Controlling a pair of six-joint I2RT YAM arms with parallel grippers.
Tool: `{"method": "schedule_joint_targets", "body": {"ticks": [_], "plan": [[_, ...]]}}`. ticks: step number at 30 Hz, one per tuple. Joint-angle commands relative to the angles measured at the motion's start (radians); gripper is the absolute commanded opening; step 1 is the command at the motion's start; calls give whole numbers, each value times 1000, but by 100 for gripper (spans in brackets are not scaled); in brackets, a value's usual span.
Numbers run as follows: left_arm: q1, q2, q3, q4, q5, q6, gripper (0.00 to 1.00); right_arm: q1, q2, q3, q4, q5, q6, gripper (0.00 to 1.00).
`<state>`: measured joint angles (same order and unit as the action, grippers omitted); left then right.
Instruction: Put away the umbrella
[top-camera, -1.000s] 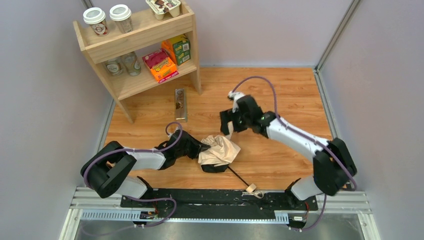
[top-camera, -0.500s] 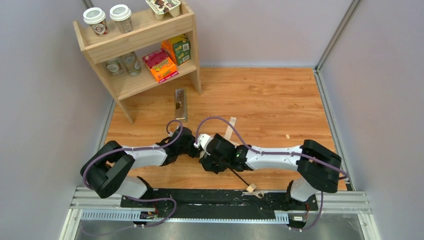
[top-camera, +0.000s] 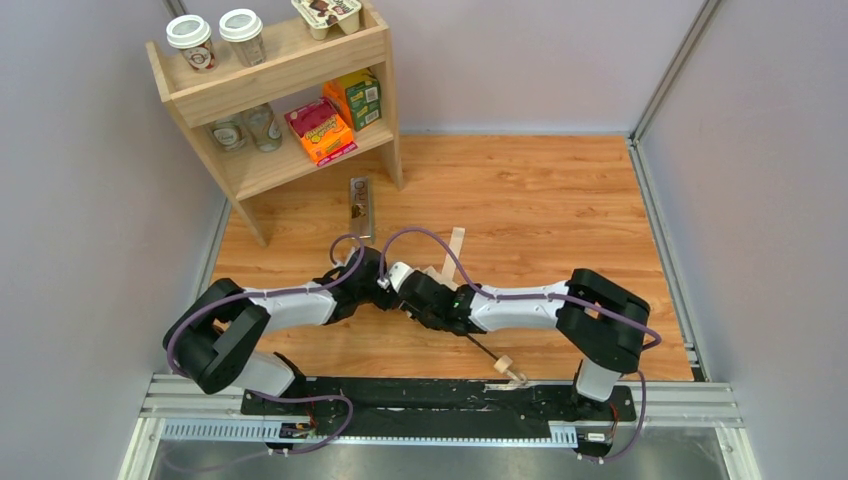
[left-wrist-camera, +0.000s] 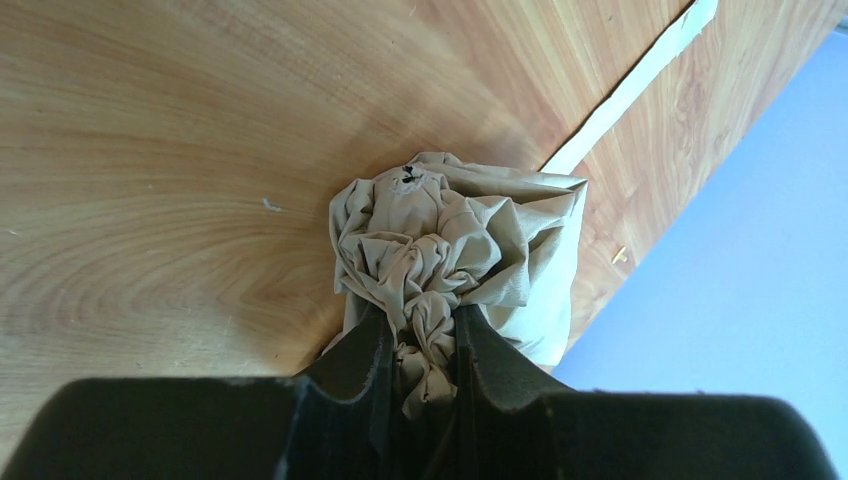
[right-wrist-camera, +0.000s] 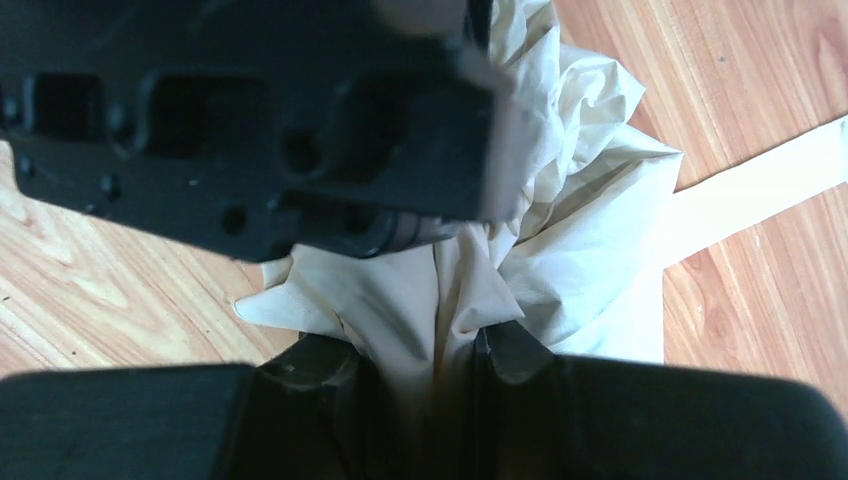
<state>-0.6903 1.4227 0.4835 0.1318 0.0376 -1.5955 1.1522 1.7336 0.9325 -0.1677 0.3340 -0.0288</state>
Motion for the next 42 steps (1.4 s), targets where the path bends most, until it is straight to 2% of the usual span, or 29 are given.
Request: {"method": "schedule_joint_targets", "body": {"ticks": [1,2,3,4,5,6,7,12,15,19,23,29,31,35,39,42], "plan": [[-9,38,-25,-94,38,80,1,-97,95,-17,-42,-290,79,7],[-3,38,-26,-78,41,92,12,-117,104,-20,-47,-367,90,2],[12,33,-29,-58,41,123,19,-129,110,-26,-49,-409,101,0],[18,28,-32,-49,38,143,37,-144,115,-34,-47,-461,112,0],[35,9,-39,-40,33,172,45,-161,118,-41,-43,-510,124,0],[41,-4,-42,-29,30,189,67,-181,121,-52,-32,-556,138,0],[57,-33,-52,-3,28,222,77,-198,126,-63,-21,-603,150,0],[100,-145,-82,90,35,333,79,-272,147,-93,26,-763,200,0],[106,-203,-77,77,38,384,79,-327,159,-109,66,-875,239,0],[106,-214,-80,54,70,361,79,-373,176,-101,86,-984,267,0],[104,-203,-57,-56,88,290,80,-413,188,-90,109,-1066,290,0],[97,-215,-48,-64,93,220,80,-414,195,-55,57,-1040,260,0],[87,-223,-20,-127,97,189,80,-413,184,-51,43,-1008,256,0],[84,-278,72,-446,65,120,80,-413,156,-52,25,-913,251,0],[84,-438,109,-538,-24,80,80,-413,147,-49,20,-885,244,0],[84,-452,87,-512,8,20,81,-411,147,-44,26,-888,245,0]]}}
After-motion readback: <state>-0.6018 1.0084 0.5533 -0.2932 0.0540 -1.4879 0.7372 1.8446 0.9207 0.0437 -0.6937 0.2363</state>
